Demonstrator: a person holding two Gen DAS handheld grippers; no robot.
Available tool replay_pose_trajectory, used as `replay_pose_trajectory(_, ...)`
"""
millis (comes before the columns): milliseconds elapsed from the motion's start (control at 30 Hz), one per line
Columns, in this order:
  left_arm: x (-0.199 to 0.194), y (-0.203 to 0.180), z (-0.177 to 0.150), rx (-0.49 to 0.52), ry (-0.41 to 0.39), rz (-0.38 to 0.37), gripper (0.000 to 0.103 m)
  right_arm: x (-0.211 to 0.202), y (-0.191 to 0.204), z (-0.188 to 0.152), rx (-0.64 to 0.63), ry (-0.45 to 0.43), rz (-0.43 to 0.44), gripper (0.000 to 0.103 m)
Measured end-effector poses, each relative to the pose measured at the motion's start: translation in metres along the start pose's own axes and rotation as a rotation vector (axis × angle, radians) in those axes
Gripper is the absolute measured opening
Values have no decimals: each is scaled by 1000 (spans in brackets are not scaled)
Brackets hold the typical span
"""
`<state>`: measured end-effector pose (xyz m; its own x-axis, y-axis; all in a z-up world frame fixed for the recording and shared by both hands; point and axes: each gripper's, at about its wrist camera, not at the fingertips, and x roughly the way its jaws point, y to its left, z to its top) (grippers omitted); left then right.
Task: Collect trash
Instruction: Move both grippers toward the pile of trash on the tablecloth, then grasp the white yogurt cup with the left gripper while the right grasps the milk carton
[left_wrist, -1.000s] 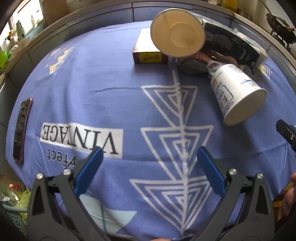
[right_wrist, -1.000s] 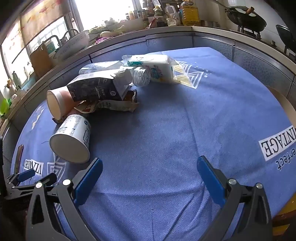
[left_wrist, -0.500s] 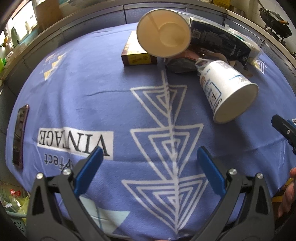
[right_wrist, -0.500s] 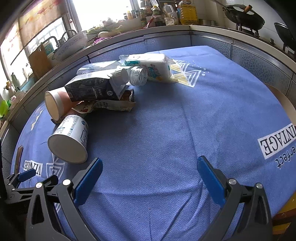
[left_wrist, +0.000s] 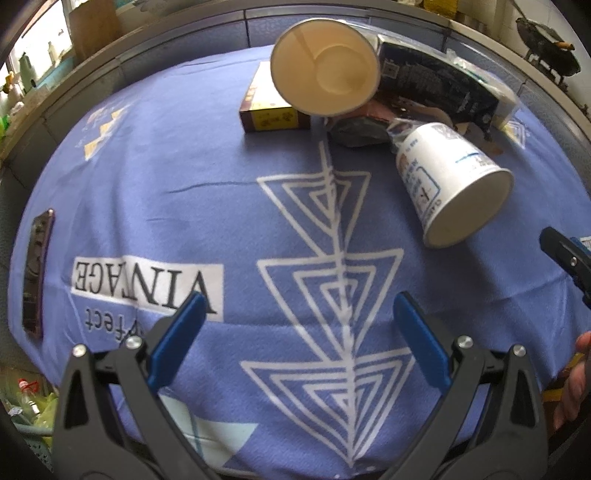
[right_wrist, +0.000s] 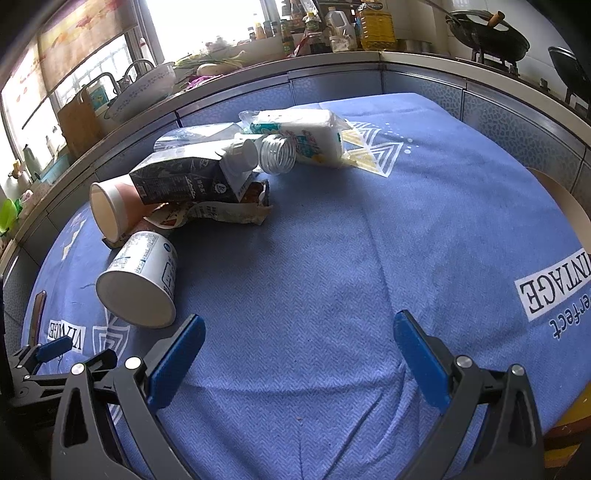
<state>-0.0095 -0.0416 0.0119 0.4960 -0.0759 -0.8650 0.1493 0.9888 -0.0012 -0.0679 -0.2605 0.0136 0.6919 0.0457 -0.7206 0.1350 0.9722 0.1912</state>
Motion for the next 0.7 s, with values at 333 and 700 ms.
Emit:
replay_pose_trajectory(333,-30,15,17,135,-234,-197,86,-12,-5,31,-71,-82,38,66)
replay_pose_trajectory(700,9,-32,35,278,-197,-258,9,41,15,113,-149,-38,291,54)
